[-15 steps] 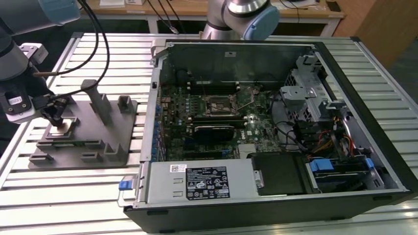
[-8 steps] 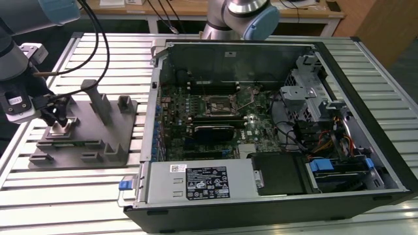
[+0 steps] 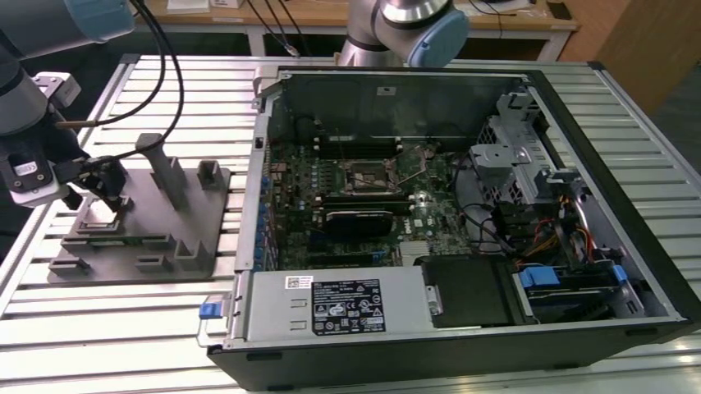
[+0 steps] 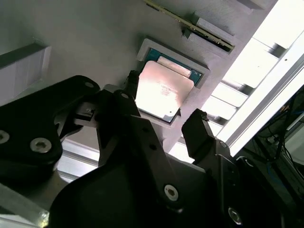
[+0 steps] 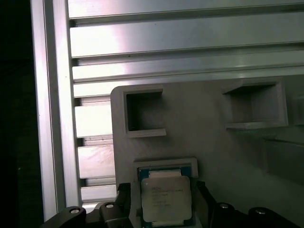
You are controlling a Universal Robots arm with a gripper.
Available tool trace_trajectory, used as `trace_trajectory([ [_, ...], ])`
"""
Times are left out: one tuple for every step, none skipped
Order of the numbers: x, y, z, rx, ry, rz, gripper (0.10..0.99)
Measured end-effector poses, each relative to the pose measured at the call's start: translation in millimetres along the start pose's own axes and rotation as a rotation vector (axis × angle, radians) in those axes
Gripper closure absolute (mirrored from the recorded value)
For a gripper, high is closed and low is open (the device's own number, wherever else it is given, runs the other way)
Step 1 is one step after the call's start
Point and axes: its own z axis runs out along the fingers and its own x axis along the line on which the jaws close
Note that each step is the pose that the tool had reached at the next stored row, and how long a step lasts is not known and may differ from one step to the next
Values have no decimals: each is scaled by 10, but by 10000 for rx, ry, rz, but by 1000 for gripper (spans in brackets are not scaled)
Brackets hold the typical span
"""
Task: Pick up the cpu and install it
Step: 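Pick up the cpu and move it towards the insertion slot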
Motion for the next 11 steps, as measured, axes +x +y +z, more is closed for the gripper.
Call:
trace_trajectory([
  [0, 0, 0, 0, 0, -1, 439],
  [0, 0, 2, 0, 0, -3, 439],
  [-1, 0, 5, 0, -1, -14, 439],
  [-1, 0, 8, -1, 0, -32, 439],
  [-1, 0, 10, -1, 2, -54, 439],
  [-2, 1, 14, -2, 3, -77, 439],
  [-5, 0, 18, -1, 4, -99, 439],
  [-9, 0, 22, -1, 6, -116, 439],
  [-13, 0, 27, -2, 6, -131, 439],
  [-18, 1, 32, -2, 7, -144, 439],
  [-23, 1, 38, -3, 6, -155, 439],
])
